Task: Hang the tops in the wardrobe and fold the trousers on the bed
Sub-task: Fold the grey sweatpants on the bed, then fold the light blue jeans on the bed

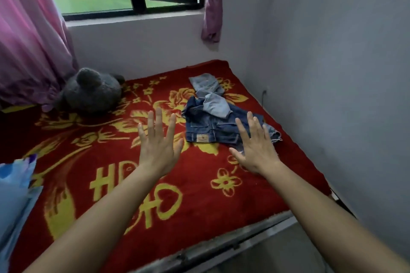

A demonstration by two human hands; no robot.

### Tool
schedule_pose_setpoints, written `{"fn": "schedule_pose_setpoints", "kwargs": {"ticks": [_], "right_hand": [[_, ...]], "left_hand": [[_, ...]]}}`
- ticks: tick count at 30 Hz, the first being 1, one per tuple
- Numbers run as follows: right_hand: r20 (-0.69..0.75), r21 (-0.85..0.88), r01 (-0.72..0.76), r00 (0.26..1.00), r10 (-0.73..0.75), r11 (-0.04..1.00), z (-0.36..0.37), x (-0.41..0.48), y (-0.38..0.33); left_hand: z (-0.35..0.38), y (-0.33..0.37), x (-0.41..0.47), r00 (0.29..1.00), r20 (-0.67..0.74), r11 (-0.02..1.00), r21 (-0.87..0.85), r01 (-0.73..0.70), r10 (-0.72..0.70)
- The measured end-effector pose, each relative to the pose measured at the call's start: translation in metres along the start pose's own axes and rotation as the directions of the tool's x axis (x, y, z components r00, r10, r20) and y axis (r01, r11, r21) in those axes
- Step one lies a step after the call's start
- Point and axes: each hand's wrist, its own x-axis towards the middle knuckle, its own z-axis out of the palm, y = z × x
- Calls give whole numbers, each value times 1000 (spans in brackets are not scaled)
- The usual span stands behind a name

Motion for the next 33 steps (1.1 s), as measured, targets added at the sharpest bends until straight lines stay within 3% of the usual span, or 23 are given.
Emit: {"fn": "schedule_pose_setpoints", "kwargs": {"ticks": [4,11,18,25,29,33], "right_hand": [[54,-18,-109,992,109,994,9,12,39],[40,1,-252,967,252,968,35,55,150],[266,85,-274,933,243,958,126,98,251],[465,70,-264,862,202,962,252,113,317],[475,21,-180,868,149,983,323,137,340],[345,12,-129,931,117,992,373,179,350]], "left_hand": [[35,30,46,991,124,997,-74,-32,41],[84,133,125,964,141,964,-176,-198,224],[173,213,155,949,284,983,-159,-95,138],[295,288,153,887,460,974,-213,77,31],[378,322,160,862,463,961,-262,-89,206],[438,352,178,817,438,926,-219,-307,374]]}}
